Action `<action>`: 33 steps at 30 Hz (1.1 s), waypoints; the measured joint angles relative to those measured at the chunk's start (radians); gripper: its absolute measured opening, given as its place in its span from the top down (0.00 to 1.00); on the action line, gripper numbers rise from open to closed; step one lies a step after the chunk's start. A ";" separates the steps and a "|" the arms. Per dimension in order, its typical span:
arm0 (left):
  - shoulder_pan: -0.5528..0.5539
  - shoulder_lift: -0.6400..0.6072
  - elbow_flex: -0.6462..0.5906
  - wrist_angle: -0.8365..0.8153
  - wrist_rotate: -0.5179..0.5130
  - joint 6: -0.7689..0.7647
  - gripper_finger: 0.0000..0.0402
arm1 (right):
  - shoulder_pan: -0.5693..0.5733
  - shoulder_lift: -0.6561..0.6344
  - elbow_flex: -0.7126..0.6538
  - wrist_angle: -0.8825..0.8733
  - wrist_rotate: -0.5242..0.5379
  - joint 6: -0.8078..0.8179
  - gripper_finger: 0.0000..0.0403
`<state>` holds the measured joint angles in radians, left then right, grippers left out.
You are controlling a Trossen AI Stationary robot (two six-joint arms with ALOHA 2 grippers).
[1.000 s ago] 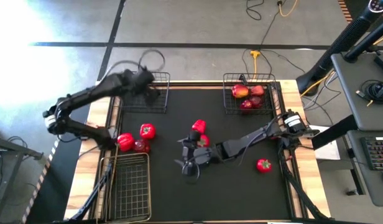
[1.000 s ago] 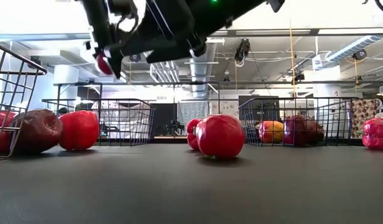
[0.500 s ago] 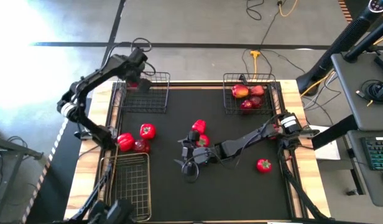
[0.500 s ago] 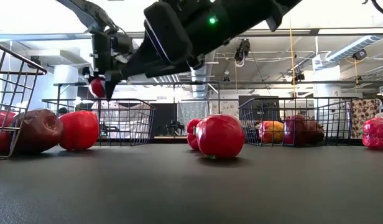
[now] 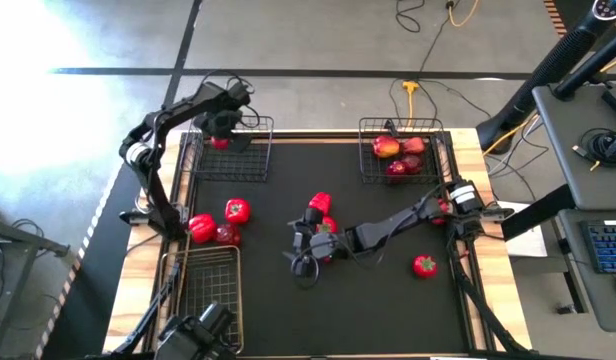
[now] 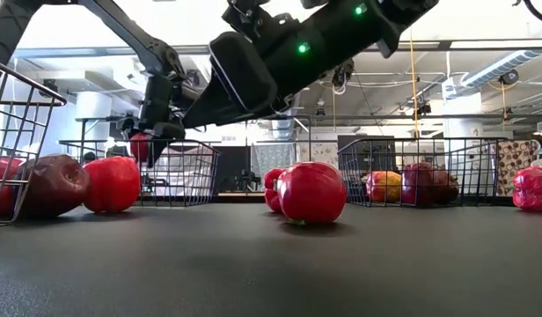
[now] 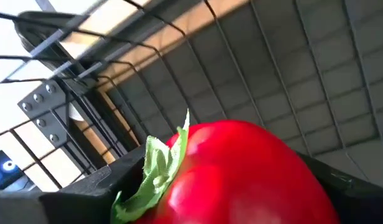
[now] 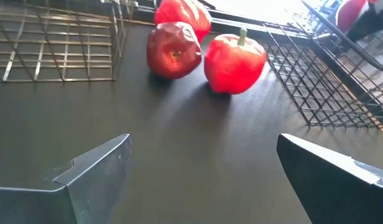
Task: Sort produce into baskets
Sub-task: Put the tomato into the left black wire basket
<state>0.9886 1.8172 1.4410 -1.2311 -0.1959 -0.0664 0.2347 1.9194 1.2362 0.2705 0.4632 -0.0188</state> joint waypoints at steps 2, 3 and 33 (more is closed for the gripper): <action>0.000 0.000 0.000 0.005 0.001 0.003 0.32 | -0.004 0.000 -0.004 -0.001 0.000 0.001 0.02; 0.003 0.000 0.000 0.006 0.002 0.004 0.32 | -0.006 0.000 -0.006 -0.003 0.000 0.006 0.02; 0.174 0.045 0.004 0.022 0.267 -0.005 0.32 | -0.009 0.000 -0.009 -0.005 -0.001 0.025 0.02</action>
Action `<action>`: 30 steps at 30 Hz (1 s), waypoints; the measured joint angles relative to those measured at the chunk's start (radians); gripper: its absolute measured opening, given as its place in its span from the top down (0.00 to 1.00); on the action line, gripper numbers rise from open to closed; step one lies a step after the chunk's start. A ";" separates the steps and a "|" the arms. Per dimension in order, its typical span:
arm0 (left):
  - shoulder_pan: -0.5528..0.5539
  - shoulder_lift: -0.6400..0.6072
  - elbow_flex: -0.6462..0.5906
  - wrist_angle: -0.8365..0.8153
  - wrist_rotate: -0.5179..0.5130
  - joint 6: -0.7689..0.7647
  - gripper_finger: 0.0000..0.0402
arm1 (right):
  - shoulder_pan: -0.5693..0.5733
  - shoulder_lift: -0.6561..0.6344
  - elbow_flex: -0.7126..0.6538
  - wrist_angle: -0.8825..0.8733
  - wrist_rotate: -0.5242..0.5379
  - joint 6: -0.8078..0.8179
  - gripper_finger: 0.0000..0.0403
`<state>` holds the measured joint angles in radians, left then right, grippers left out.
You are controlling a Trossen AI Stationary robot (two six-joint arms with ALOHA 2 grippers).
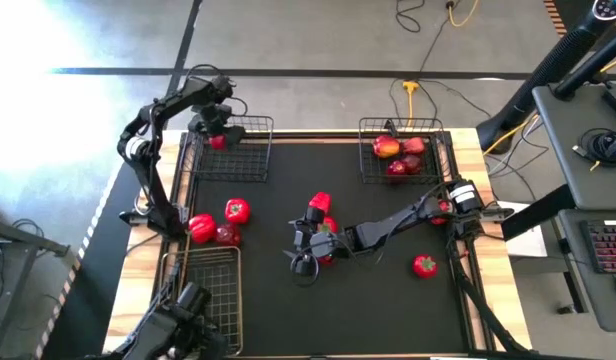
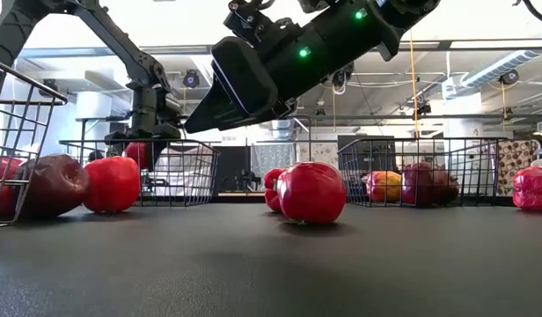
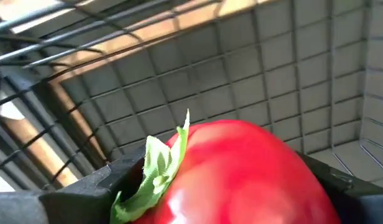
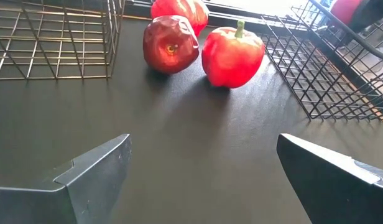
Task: Sort produce into baskets
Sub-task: Put the tomato into the left black wire basket
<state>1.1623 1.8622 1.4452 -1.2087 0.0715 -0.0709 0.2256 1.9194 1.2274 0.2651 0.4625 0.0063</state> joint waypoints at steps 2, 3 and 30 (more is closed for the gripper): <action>0.002 0.000 0.000 -0.002 -0.002 0.001 0.32 | 0.000 0.000 0.000 0.000 0.000 0.000 0.02; 0.001 0.000 0.000 -0.004 -0.002 0.004 0.32 | 0.000 0.000 0.000 0.000 0.000 0.000 0.02; -0.051 0.000 -0.002 0.100 -0.071 0.039 0.23 | -0.004 0.000 -0.001 0.000 0.000 -0.001 0.02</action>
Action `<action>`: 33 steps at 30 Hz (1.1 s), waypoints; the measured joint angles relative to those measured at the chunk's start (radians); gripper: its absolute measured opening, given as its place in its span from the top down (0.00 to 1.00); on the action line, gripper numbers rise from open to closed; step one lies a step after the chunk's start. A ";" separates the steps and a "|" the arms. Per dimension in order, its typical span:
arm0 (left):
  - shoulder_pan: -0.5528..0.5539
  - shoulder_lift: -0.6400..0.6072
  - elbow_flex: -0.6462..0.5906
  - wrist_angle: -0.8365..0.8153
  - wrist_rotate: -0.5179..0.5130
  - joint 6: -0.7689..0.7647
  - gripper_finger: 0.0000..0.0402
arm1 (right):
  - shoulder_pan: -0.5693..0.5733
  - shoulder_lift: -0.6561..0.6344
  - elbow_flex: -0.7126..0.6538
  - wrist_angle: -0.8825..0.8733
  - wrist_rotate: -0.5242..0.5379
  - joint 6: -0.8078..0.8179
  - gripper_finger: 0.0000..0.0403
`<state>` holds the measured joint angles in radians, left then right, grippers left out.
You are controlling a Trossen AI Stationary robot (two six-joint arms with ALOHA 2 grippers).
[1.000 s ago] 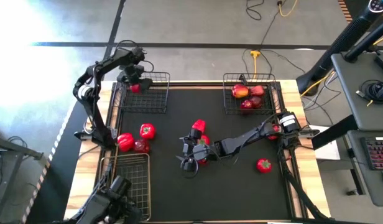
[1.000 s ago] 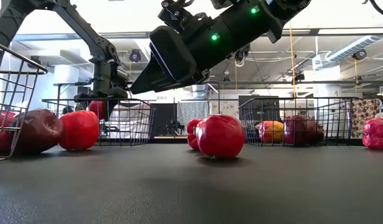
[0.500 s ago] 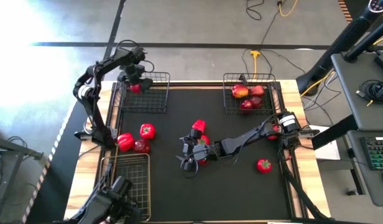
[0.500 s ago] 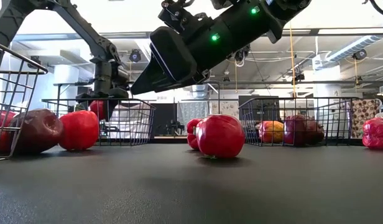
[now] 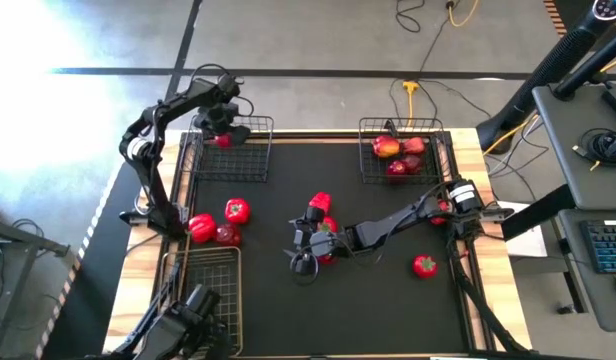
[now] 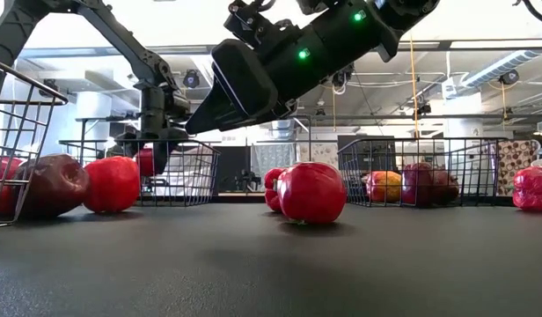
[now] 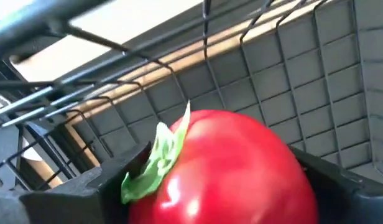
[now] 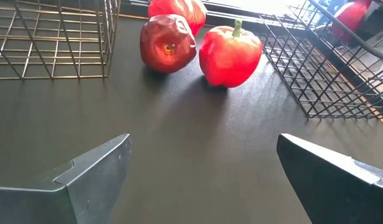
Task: Sort produce into baskets
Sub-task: Put the tomato into the left black wire basket
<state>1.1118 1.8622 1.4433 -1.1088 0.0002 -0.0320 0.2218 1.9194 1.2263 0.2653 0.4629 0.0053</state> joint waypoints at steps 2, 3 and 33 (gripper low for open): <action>0.000 0.000 0.000 0.015 0.000 -0.002 0.22 | 0.000 0.000 0.000 0.000 0.000 -0.001 0.02; 0.000 0.000 0.000 0.015 -0.001 -0.002 0.22 | 0.000 0.000 0.000 0.000 0.000 -0.001 0.02; 0.000 -0.001 0.000 0.036 -0.014 -0.011 0.14 | 0.000 0.000 0.000 -0.032 0.000 -0.006 0.02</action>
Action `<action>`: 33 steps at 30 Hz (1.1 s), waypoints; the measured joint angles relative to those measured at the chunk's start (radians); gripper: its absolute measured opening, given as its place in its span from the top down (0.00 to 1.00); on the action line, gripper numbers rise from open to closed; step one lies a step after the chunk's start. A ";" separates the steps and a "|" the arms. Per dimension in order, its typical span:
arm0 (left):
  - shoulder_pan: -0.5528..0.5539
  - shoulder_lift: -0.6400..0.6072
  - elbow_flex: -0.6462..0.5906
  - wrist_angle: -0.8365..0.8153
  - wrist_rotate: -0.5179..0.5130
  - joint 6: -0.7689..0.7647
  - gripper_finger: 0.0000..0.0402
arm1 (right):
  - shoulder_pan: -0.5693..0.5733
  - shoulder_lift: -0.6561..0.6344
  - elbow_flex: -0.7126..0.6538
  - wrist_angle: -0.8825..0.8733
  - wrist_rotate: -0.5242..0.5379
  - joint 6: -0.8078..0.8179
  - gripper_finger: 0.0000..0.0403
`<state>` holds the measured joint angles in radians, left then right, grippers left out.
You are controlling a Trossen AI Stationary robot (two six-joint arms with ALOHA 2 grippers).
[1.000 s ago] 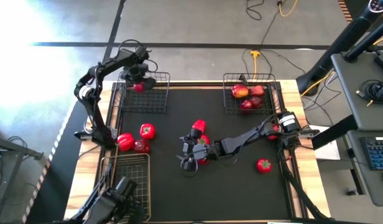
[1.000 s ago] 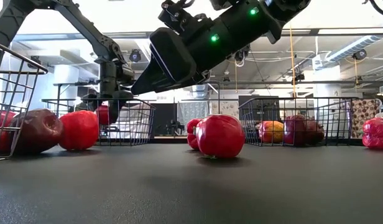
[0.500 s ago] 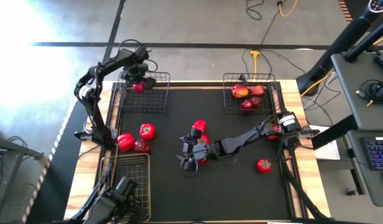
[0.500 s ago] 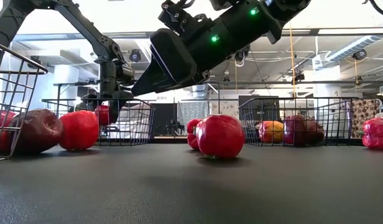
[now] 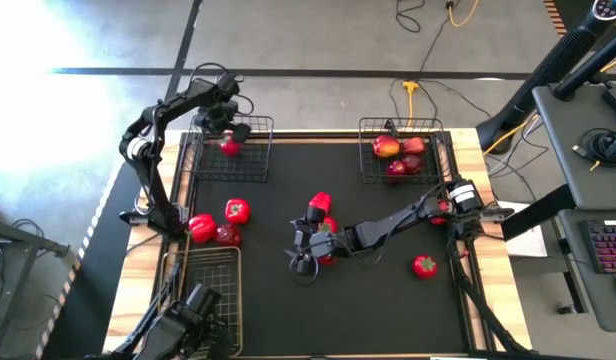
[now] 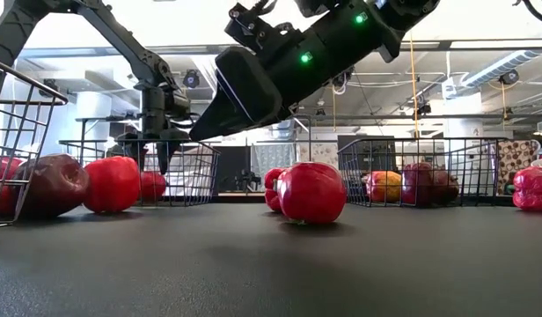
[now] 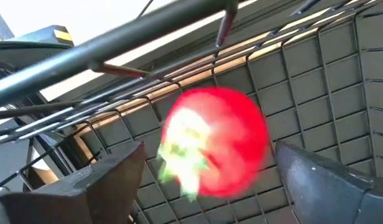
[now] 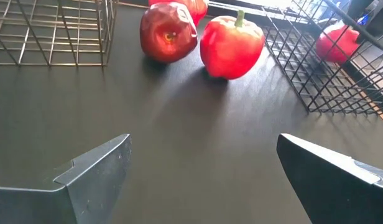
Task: Sort produce into baskets
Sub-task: Put the tomato into the left black wire basket
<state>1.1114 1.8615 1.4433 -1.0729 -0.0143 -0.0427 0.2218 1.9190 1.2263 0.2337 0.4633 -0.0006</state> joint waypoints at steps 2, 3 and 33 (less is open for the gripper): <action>0.000 -0.001 0.000 0.000 0.000 0.006 0.14 | 0.000 0.000 0.000 0.000 0.000 0.000 0.02; 0.000 -0.002 0.000 0.000 0.000 0.007 0.14 | 0.000 0.000 0.000 0.001 0.000 0.000 0.02; -0.705 -0.448 -0.327 0.450 0.008 0.136 0.14 | 0.061 -0.133 -0.022 -0.576 0.490 0.246 0.02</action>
<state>0.4068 1.4138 1.1163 -0.6232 -0.0059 0.0937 0.2828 1.7861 1.2043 -0.3425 0.9531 0.2456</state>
